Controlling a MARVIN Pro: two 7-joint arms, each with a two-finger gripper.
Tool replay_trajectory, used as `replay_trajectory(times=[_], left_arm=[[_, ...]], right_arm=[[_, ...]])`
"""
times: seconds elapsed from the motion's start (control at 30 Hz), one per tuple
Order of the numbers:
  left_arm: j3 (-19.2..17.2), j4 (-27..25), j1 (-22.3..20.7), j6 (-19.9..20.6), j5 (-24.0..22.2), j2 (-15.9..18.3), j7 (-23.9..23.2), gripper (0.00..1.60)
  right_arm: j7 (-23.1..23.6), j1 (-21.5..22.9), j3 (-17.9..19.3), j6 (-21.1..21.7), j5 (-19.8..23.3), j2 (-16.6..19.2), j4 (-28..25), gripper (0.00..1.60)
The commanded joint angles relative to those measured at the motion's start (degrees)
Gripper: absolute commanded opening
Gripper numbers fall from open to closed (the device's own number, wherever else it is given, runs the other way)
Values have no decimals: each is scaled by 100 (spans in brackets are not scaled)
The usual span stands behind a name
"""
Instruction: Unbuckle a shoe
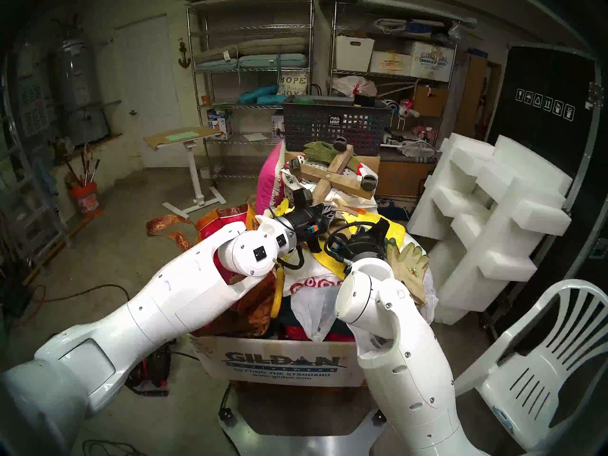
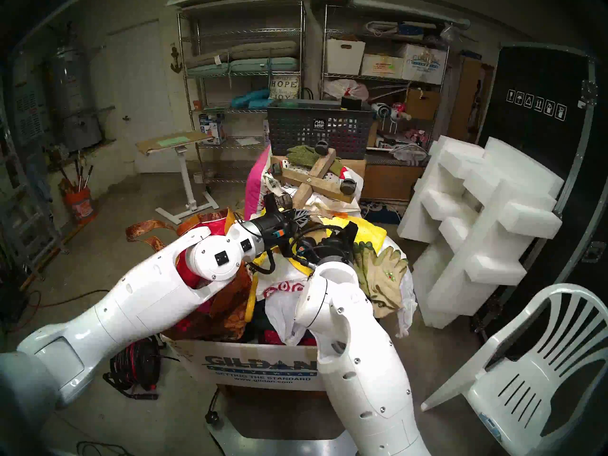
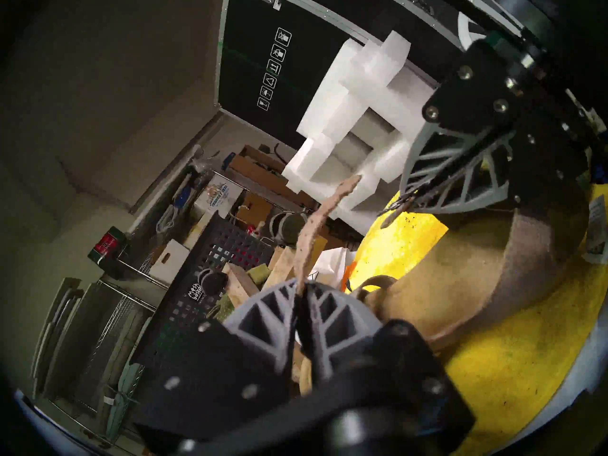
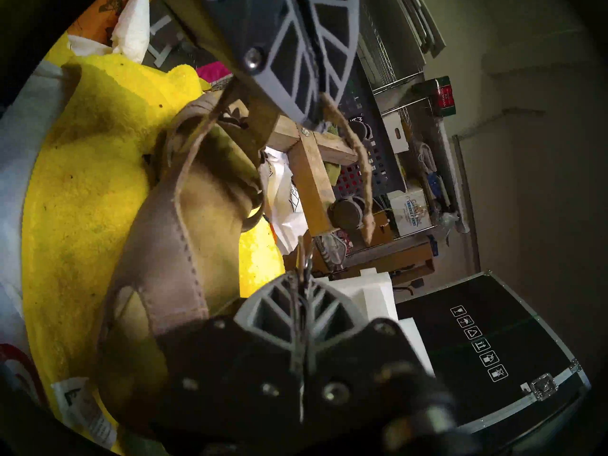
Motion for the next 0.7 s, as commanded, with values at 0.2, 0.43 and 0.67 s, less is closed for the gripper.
replay_trajectory(times=[0.2, 0.43, 0.67], left_arm=[[-181, -153, -182, 17, -125, -44, -49, 156], [-328, -278, -231, 6, -384, -13, -149, 160], [-472, -414, -238, 17, -544, 28, -208, 160]], right_arm=[[14, -17, 124, -78, 687, -93, -326, 69], [262, -31, 318, -161, 1103, -131, -620, 136], [439, 6, 525, -244, 1448, -181, -879, 160]])
